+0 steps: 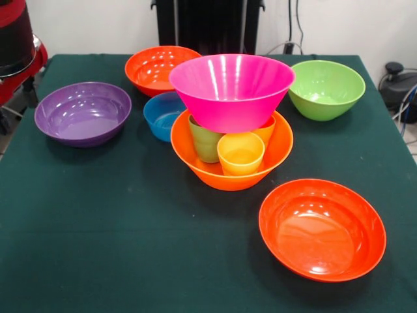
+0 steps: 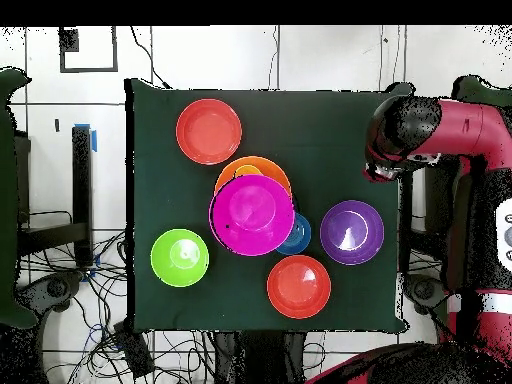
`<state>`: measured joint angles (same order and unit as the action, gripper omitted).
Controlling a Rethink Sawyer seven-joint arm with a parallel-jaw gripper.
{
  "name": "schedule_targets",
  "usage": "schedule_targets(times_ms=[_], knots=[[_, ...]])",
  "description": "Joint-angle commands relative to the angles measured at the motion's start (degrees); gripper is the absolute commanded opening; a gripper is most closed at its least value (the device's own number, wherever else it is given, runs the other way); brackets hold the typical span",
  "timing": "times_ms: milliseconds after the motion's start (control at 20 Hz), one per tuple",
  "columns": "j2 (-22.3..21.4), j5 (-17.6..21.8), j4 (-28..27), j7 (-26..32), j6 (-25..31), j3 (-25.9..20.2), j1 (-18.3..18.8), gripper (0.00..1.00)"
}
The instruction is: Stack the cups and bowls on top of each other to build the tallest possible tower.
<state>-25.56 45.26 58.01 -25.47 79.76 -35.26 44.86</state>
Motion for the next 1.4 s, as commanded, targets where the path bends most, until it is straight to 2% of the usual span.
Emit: schedule_targets(times_ms=[50,300,550,850,1400], knots=[[0.18,-6.05,0.97,6.86,-1.07,-2.91,2.54,1.0],[4.64,-3.76,-7.77,15.81,3.97,-4.37,-0.63,1.0],[7.18,-3.0,-12.36,21.48,6.25,-5.37,-1.56,1.0],[7.3,-2.97,-11.15,20.56,4.26,-4.01,-0.62,1.0],[3.61,-5.54,-0.78,15.97,-2.08,-2.03,2.79,1.0]])
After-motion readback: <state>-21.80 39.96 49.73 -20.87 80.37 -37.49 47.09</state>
